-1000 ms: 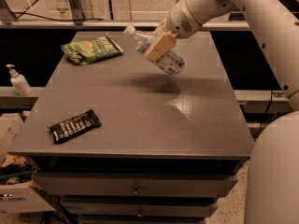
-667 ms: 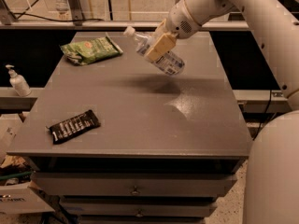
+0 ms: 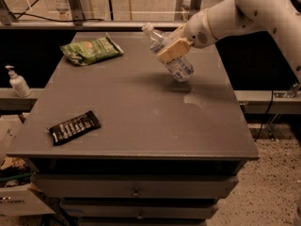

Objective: Place blue plastic bottle upright

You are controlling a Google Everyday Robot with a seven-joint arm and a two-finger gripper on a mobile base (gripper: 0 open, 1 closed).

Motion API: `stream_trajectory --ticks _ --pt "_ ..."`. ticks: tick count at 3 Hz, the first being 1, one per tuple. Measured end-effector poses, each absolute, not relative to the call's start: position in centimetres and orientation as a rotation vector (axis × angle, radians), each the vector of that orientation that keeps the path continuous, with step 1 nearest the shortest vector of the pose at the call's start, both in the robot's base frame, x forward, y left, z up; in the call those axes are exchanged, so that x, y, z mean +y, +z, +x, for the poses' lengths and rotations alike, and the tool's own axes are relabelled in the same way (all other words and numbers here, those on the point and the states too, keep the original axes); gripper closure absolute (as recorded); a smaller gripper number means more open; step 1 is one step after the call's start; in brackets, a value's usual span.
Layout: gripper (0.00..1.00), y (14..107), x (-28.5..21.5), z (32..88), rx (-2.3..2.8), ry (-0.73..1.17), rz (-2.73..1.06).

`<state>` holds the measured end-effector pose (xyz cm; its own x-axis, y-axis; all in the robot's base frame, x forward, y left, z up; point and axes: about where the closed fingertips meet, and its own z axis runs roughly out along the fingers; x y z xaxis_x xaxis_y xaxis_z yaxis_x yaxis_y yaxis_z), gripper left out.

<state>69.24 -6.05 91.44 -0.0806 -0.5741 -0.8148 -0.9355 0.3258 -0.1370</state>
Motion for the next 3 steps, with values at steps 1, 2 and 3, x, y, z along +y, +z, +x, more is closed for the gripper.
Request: stream_trajectory --ticks 1,2,3 --pt "1.00 91.5 -9.5 69.3 1.727 0.521 -1.167" --pt "1.00 93.5 -12.7 71.4 1.642 0.449 -0.991" --pt "1.00 96.8 -15.6 74.3 1.517 0.386 -0.821"
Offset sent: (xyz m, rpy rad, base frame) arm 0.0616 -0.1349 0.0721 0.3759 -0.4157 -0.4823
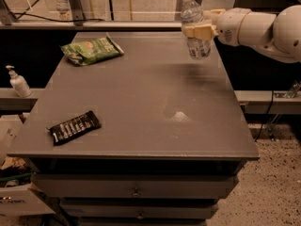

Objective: Place blue plastic bottle upright

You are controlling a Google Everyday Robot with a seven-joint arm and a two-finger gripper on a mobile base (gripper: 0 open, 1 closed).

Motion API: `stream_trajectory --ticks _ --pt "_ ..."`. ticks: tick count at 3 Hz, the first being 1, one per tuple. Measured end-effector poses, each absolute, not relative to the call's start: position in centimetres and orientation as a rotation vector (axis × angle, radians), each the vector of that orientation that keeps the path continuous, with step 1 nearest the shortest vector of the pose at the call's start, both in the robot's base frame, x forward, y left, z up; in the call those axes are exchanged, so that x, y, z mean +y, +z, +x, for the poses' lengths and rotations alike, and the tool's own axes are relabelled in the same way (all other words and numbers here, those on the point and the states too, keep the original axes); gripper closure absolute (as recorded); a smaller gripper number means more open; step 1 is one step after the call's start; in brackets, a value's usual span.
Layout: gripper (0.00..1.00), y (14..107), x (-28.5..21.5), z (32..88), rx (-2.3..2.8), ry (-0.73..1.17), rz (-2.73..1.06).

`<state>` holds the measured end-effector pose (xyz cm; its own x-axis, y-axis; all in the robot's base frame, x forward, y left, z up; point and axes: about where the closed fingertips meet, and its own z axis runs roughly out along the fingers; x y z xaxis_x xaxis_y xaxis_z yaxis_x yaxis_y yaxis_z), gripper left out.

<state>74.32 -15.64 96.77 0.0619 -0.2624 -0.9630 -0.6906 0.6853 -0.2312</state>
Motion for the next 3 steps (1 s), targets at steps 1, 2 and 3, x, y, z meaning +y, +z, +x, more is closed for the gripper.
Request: stream_trajectory --ticks 1,2,3 --pt "1.00 98.6 -17.5 75.9 1.440 0.355 -0.718" --pt "1.00 97.8 -17.1 77.9 1.380 0.432 -0.591" --pt "1.00 97.0 -15.8 79.9 1.314 0.534 -0.482"
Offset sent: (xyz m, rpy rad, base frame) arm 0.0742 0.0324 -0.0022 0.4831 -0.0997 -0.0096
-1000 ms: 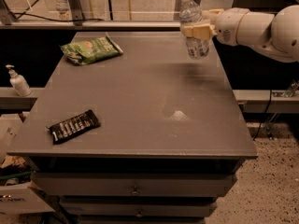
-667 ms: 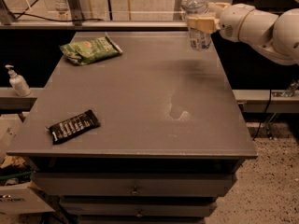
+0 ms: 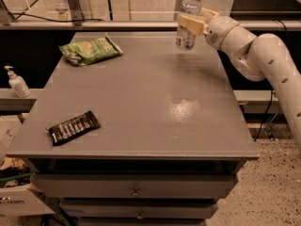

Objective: Place blue plastic bottle upright

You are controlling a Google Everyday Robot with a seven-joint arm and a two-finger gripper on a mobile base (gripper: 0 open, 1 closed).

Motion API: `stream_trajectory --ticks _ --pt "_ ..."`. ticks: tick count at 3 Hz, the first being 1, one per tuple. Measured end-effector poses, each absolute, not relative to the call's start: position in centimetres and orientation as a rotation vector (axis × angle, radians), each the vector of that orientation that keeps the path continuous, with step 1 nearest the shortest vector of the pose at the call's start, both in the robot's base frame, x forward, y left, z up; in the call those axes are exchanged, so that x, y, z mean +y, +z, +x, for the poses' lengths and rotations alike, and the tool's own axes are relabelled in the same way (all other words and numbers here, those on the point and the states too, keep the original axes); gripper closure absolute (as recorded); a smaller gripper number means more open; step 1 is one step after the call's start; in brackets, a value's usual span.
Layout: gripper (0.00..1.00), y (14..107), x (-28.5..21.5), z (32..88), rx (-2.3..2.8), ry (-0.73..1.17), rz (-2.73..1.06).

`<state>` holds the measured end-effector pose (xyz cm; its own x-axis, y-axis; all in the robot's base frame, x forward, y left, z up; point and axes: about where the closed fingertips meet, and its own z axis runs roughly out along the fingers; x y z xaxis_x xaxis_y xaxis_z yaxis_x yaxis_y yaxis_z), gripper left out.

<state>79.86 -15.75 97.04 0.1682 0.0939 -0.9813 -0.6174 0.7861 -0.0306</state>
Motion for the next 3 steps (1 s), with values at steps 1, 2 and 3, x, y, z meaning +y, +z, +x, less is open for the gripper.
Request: stream_trajectory --ticks 1,2,3 --pt "1.00 97.0 -13.4 80.9 1.283 0.610 -0.467" --pt "1.00 96.1 -12.3 81.7 1.321 0.638 -0.507" --pt "1.00 94.7 -12.4 82.2 1.380 0.635 -0.546"
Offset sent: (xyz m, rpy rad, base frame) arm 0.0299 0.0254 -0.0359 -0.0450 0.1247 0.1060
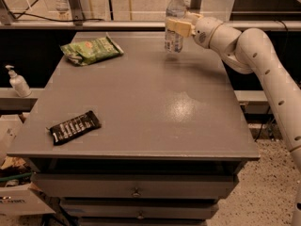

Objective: Place blue plastic bottle upright

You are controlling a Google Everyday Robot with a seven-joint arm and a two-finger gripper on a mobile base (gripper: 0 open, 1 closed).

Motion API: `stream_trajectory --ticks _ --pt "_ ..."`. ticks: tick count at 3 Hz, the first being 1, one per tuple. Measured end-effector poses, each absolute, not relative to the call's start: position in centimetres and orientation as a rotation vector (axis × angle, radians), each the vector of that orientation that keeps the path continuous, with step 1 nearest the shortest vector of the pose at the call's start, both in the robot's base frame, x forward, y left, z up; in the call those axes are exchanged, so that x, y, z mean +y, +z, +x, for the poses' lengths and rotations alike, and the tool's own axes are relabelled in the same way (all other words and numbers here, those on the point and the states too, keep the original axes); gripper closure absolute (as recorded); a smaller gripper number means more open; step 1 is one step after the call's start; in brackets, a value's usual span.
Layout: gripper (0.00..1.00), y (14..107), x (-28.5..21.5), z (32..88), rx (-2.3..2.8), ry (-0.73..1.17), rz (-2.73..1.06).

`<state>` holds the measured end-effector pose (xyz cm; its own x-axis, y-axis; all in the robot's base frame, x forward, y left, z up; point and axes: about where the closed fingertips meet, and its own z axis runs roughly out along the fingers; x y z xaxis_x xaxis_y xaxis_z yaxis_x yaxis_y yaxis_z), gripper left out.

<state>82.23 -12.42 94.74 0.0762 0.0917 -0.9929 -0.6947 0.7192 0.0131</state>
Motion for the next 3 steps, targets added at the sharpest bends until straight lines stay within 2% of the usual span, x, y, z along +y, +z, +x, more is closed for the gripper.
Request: stream_trajectory --ticks 2,3 --pt "1.00 91.6 -12.1 82.3 1.461 0.668 -0.560" --pt "0.82 91.0 -11.9 82.2 1.489 0.682 -0.560"
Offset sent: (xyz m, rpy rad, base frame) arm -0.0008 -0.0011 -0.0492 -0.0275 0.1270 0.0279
